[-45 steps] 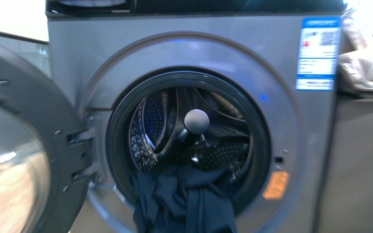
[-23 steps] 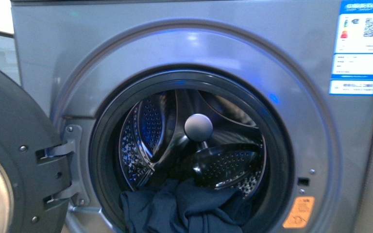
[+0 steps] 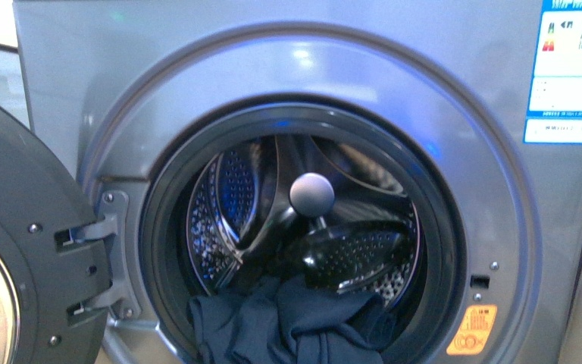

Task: Collect clothes from washing machine

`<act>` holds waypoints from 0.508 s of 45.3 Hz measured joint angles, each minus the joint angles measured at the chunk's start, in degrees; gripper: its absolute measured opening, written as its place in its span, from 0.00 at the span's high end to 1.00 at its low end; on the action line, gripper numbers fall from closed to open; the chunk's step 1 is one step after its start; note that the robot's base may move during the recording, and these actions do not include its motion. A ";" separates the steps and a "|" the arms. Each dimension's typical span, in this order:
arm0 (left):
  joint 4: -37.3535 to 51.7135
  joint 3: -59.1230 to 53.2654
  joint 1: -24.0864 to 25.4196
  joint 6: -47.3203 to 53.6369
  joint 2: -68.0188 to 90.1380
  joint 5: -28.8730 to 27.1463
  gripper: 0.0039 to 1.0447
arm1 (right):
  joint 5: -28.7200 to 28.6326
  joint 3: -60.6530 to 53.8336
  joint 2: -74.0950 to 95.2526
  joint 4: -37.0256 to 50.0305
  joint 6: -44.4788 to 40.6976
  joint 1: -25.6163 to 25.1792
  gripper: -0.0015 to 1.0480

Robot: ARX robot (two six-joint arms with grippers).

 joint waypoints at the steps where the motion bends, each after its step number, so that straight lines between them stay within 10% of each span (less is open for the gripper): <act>1: 0.00 0.00 0.00 0.00 0.00 0.02 0.06 | 0.00 0.00 0.00 0.00 0.00 0.00 0.07; 14: 0.17 1.05 0.28 -0.48 4.85 8.02 0.06 | -0.02 0.00 0.00 0.00 0.00 0.00 0.07; 23: 13.00 4.66 -7.82 0.98 22.29 3.89 0.06 | 0.00 0.00 0.00 0.00 0.00 0.00 0.07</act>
